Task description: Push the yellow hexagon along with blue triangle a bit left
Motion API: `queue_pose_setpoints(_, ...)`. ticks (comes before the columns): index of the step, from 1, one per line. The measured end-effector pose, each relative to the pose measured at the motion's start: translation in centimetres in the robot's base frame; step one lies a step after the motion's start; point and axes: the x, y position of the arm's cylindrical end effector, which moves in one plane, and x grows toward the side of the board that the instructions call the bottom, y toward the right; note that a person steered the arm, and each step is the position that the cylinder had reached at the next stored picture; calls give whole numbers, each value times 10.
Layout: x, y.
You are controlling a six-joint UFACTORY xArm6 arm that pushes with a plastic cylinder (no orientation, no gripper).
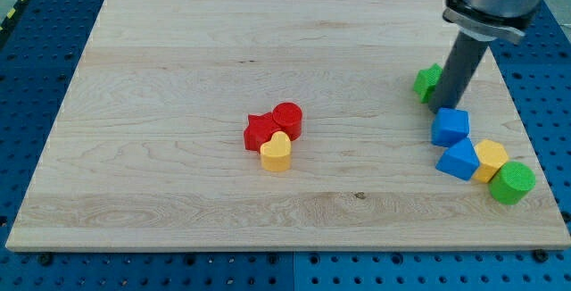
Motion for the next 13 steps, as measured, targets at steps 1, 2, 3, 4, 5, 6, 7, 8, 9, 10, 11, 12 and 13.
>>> queue_pose_setpoints(1,4,33)
queue_pose_setpoints(2,34,59)
queue_pose_setpoints(3,59,67)
queue_pose_setpoints(4,77,64)
queue_pose_setpoints(5,90,56)
queue_pose_setpoints(6,90,43)
queue_pose_setpoints(7,90,27)
queue_pose_setpoints(8,93,4)
queue_pose_setpoints(9,97,-30)
queue_pose_setpoints(10,100,-39)
queue_pose_setpoints(11,100,-30)
queue_pose_setpoints(12,95,-23)
queue_pose_setpoints(13,79,-21)
